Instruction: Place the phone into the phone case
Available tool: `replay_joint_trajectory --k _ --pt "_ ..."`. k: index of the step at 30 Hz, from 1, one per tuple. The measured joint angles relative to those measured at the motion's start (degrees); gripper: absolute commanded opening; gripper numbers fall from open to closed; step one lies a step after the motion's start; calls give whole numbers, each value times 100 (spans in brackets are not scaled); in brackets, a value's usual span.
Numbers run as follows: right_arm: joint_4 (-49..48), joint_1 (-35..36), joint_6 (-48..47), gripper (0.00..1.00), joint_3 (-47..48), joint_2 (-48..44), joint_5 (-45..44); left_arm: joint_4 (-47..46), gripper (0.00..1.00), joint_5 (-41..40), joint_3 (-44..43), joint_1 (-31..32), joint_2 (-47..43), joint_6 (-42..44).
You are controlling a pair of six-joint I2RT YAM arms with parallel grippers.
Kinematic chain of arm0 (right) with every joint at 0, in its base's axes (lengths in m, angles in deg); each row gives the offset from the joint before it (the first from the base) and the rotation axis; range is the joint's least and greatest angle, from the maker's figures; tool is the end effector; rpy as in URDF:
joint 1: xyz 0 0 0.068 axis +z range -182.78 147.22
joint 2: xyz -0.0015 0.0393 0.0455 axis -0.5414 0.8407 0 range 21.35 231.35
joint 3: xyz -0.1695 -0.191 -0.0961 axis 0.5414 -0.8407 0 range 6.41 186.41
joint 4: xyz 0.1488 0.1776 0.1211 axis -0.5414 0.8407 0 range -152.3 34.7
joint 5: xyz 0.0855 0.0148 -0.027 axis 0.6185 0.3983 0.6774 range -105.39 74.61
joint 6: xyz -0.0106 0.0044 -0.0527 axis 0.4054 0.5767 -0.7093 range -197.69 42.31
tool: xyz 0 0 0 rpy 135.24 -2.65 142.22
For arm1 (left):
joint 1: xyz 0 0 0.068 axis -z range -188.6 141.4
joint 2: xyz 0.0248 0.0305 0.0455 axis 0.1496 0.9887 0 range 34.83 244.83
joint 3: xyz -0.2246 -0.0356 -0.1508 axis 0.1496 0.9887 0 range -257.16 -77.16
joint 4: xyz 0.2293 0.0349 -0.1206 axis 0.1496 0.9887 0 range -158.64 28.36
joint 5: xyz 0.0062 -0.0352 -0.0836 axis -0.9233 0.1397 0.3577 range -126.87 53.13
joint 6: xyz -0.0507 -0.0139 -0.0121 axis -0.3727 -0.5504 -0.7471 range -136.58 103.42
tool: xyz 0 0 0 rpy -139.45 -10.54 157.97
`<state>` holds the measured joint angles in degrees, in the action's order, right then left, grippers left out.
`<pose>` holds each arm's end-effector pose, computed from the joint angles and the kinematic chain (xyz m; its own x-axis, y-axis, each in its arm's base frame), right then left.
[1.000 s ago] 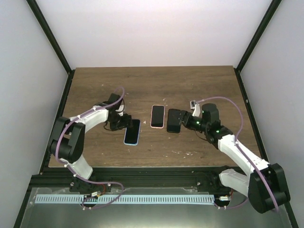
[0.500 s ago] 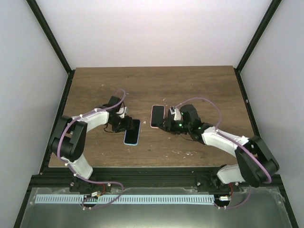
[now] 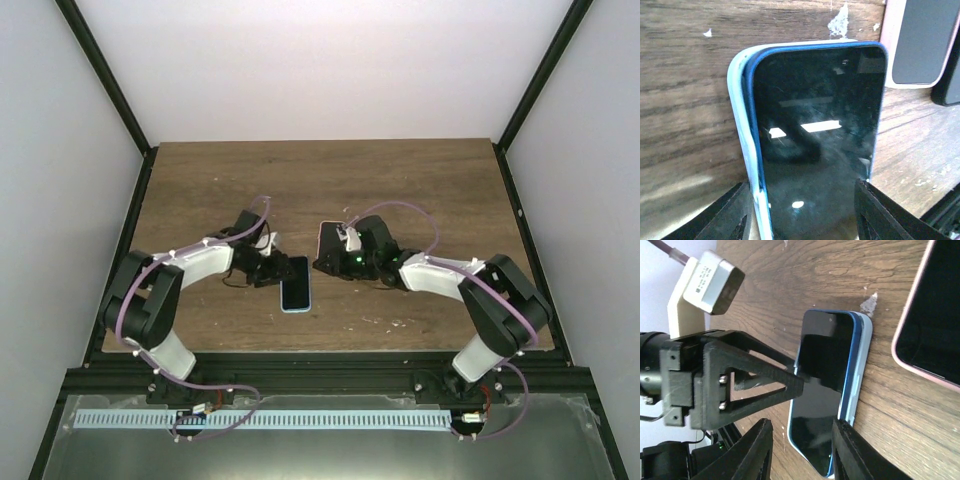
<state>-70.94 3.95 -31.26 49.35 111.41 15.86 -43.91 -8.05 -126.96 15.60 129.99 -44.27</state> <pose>0.2396 0.2018 0.1738 -0.9500 0.0640 -0.3057 -0.2154 0.5745 0.7896 0.2615 -0.1363 0.1454 -0.9958 0.0012 -0.0912 0.0523 0.8270 -0.5597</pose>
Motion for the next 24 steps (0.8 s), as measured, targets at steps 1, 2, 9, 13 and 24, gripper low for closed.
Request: replay_joint_trajectory --k 1,2,9,13,24 --pt "2 28 -31 32 70 81 -7 -24 59 7 44 -7 -74 -63" --pt "2 57 -46 30 129 146 -13 -28 59 15 83 -37 -173 -114" --pt "37 310 -164 20 367 695 -166 -291 58 35 313 -483 -732 -256" --pt "109 404 -179 18 396 927 -249 -415 56 149 476 -494 -708 -225" --pt "146 542 -162 15 428 1040 -304 -780 52 551 688 -494 -295 -129"
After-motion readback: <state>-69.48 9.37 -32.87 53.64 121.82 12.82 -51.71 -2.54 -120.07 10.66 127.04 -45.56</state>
